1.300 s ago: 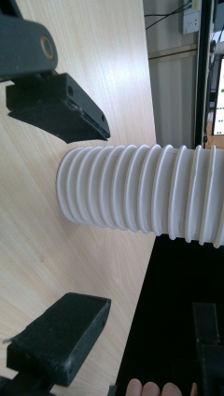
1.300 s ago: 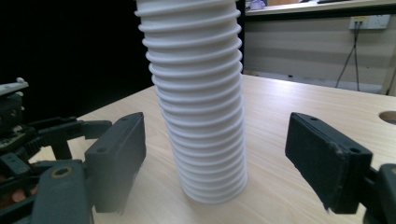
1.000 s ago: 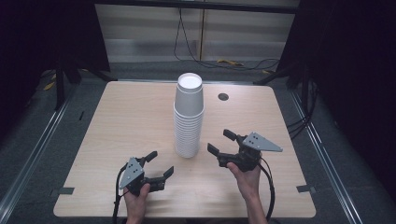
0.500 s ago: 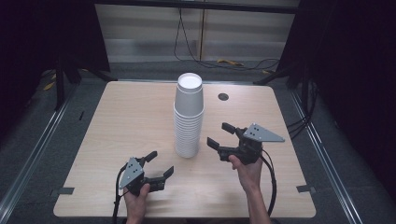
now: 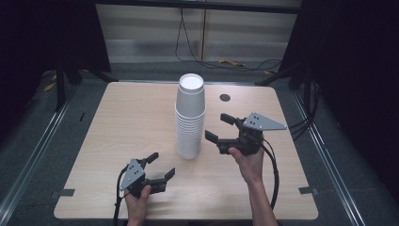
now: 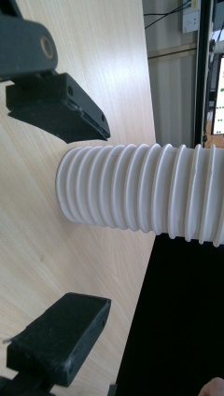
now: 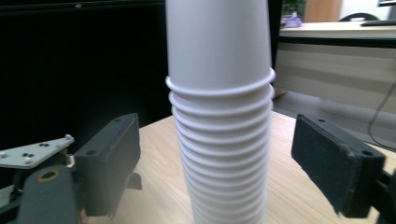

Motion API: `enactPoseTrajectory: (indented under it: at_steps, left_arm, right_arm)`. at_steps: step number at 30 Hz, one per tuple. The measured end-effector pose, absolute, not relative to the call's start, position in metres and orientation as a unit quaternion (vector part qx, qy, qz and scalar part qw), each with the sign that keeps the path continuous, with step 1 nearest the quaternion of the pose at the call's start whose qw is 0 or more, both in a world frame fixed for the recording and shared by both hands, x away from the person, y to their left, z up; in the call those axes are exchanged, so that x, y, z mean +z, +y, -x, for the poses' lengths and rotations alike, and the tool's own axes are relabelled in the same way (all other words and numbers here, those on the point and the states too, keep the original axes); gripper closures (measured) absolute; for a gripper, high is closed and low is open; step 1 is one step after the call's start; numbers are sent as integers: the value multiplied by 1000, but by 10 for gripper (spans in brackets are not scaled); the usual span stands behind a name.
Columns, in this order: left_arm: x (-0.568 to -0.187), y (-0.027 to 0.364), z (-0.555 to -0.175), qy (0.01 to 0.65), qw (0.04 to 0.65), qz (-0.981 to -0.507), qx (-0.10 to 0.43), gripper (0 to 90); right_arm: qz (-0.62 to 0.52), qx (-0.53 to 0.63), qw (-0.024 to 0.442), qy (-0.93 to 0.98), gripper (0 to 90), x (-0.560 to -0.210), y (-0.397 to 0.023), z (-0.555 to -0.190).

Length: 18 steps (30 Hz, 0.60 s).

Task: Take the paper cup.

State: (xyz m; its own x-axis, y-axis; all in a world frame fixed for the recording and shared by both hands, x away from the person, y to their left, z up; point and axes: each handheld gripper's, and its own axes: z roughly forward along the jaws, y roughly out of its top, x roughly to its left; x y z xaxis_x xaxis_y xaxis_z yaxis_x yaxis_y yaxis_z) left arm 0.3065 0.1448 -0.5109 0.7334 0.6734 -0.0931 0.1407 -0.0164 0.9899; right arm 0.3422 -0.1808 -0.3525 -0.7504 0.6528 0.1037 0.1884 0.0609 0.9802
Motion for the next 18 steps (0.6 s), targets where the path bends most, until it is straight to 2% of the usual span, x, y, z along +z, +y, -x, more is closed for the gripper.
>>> enactPoseTrajectory:
  at_steps: [18]
  left_arm:
    - [-511,144,-306,301,637,-680,205,158]
  right_arm:
    - [-267,606,173,729,175,-309,-173,-361]
